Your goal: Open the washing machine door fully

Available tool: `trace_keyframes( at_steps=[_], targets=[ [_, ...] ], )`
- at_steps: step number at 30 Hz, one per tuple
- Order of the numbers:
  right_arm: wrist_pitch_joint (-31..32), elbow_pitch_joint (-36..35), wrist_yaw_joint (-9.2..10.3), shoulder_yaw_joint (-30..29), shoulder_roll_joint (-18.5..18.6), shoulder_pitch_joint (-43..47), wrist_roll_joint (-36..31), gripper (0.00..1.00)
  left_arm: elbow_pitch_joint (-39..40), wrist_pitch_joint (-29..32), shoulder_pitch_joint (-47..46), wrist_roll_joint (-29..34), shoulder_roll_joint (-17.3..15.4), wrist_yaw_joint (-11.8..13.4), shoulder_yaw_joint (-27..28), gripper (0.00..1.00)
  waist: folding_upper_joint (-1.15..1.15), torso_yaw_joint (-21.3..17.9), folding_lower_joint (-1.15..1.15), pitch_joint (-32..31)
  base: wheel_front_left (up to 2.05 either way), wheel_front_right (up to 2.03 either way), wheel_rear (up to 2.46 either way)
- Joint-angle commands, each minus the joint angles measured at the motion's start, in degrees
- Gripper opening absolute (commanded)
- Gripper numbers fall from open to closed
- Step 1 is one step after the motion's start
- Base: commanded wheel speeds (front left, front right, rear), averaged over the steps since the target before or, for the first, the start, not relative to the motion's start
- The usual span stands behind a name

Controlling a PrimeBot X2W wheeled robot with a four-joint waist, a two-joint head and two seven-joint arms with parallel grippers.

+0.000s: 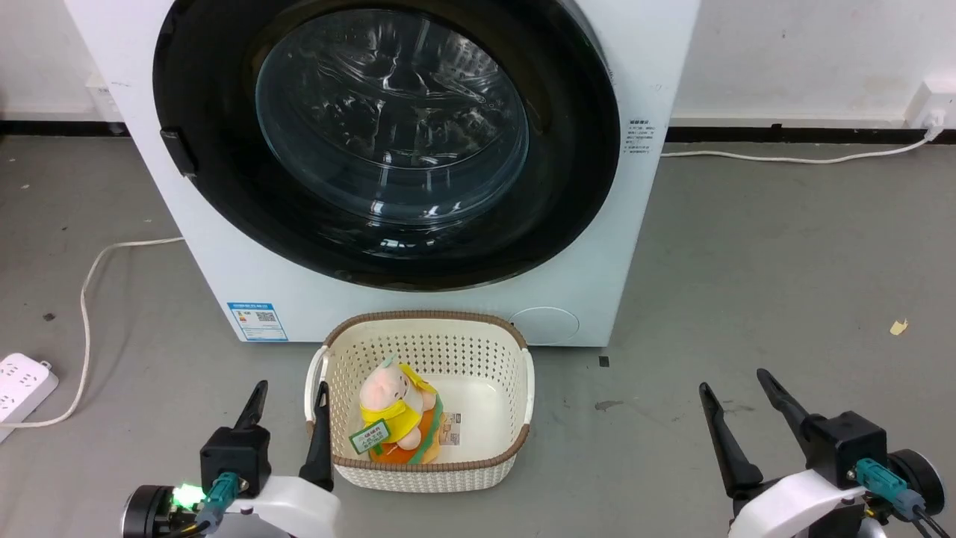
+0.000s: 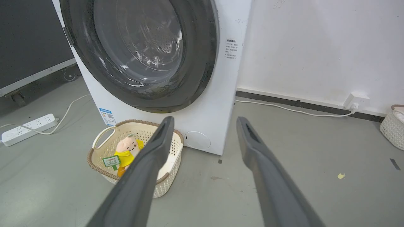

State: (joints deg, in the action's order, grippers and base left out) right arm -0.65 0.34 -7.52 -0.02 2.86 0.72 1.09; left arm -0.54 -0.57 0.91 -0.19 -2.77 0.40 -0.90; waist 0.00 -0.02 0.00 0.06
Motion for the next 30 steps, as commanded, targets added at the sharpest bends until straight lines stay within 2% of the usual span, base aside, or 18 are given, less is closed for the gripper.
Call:
trace_keyframes(
  at_steps=[1,14,30],
  targets=[
    [-0.53,0.11,0.0,-0.05,0.0,-0.01,0.55,1.0,-0.31,-0.56,-0.09,-0.51,-0.01,0.35,-0.18,1.0,0.0,0.0,0.0,0.05,0.0,0.0,0.0],
    [-2.0,0.99,0.01,-0.36,0.8,-2.59,4.95,1.0,-0.65,-2.12,-0.95,-1.19,-0.02,1.07,-1.65,1.0,0.0,0.24,0.0,2.12,0.0,0.0,0.0],
    [1.05,4.38,0.01,-4.17,3.16,-12.92,19.27,1.0,-0.83,-4.03,-3.81,-2.23,-0.03,2.62,-3.84,1.0,0.0,1.73,0.0,7.4,0.0,0.0,0.0]
  ],
)
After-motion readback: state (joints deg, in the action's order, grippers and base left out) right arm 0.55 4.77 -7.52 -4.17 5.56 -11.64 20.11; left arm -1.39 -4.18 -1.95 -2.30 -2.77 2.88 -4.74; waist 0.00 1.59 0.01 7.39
